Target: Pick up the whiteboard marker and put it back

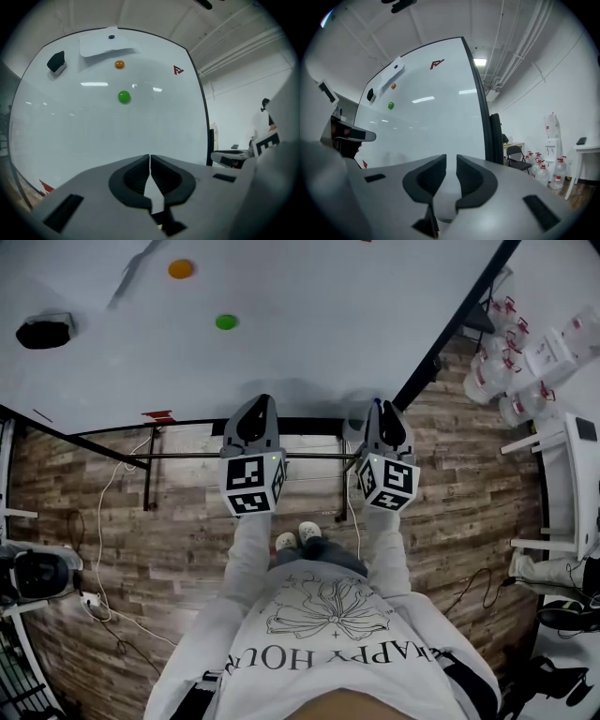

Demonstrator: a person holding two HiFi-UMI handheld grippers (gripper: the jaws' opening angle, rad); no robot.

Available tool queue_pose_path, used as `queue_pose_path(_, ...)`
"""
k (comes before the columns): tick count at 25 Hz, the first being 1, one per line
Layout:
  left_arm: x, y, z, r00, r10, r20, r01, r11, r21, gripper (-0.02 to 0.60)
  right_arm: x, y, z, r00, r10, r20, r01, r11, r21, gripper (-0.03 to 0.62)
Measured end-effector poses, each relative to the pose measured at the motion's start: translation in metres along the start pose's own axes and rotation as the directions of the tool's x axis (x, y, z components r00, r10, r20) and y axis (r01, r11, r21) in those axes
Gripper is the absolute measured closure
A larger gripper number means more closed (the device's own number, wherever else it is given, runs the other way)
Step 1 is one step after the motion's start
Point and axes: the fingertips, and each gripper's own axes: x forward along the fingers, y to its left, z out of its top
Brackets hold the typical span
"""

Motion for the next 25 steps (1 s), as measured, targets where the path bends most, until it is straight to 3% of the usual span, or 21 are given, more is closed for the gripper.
queue_pose_path(7,-0.014,0.0,0.017,0.999,0.005,0.042,-0.005,1.0,0.007,0.572,-0.011,0.007,0.025,0.999,0.003,0.042,-0.003,1.0,0.005,0.543)
queue_pose_path(25,-0.031,-0.004,0.026,0.998,0.008,0.065,-0.009,1.0,0.008,0.572,-0.032,0.01,0.051,0.996,-0.002,0.095,0.002,1.0,-0.002,0.582)
